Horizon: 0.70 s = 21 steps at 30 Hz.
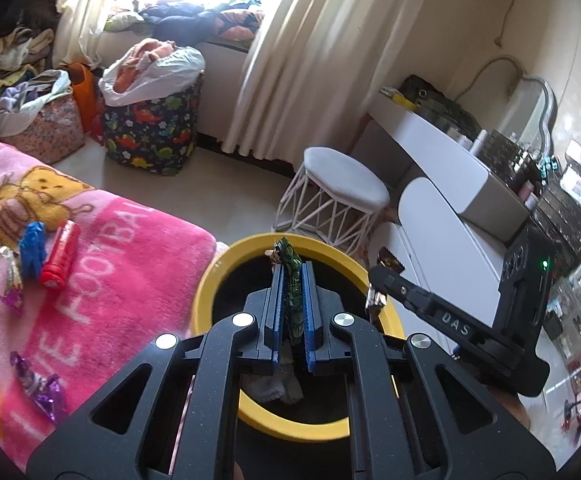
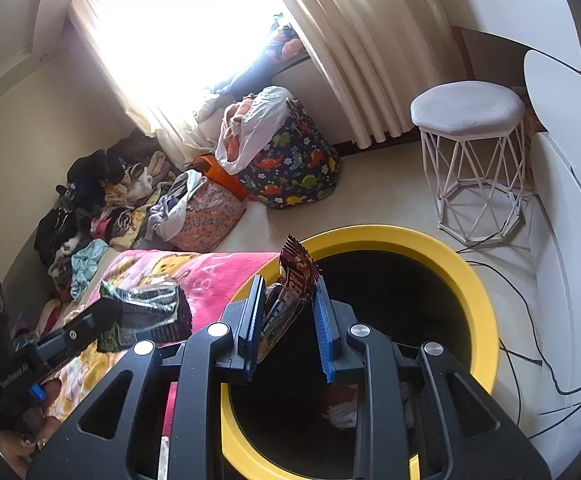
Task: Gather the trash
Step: 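Open both tools to drop the wrappers into the yellow bin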
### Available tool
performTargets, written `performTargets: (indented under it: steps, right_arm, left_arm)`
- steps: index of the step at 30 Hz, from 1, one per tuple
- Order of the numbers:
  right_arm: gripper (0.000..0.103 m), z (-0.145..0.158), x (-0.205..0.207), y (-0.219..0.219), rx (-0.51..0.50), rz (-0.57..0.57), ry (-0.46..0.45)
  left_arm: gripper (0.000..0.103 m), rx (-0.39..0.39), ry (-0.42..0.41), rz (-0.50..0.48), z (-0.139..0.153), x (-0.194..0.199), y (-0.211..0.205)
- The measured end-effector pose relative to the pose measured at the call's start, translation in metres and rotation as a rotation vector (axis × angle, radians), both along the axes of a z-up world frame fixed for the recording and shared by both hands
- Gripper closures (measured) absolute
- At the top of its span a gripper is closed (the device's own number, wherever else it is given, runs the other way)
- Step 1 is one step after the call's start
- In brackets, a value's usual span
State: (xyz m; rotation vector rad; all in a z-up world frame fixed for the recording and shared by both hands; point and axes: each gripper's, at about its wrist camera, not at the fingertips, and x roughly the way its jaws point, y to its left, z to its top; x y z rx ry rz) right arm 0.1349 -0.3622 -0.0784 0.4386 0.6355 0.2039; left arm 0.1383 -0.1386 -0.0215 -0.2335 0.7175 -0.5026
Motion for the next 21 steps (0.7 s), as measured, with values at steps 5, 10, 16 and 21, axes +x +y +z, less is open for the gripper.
performTargets:
  steps: [5,10,16,21]
  right_arm:
    - [0.080,-0.006,0.001,-0.009,0.010,-0.020,0.014]
    - [0.080,-0.013,0.003,-0.014,0.002,-0.034,0.029]
    - [0.080,-0.026,0.008,-0.021,0.001,-0.051,0.059]
    - [0.080,-0.035,0.012,-0.023,-0.003,-0.055,0.084]
  left_arm:
    - [0.098,0.012,0.020,-0.028,-0.009,-0.001,-0.010]
    - [0.098,0.026,0.048,-0.059,-0.022,-0.002,-0.022]
    - [0.098,0.042,0.090,-0.103,-0.039,-0.002,-0.035]
    - [0.098,0.054,0.132,-0.129,-0.056,0.000,-0.043]
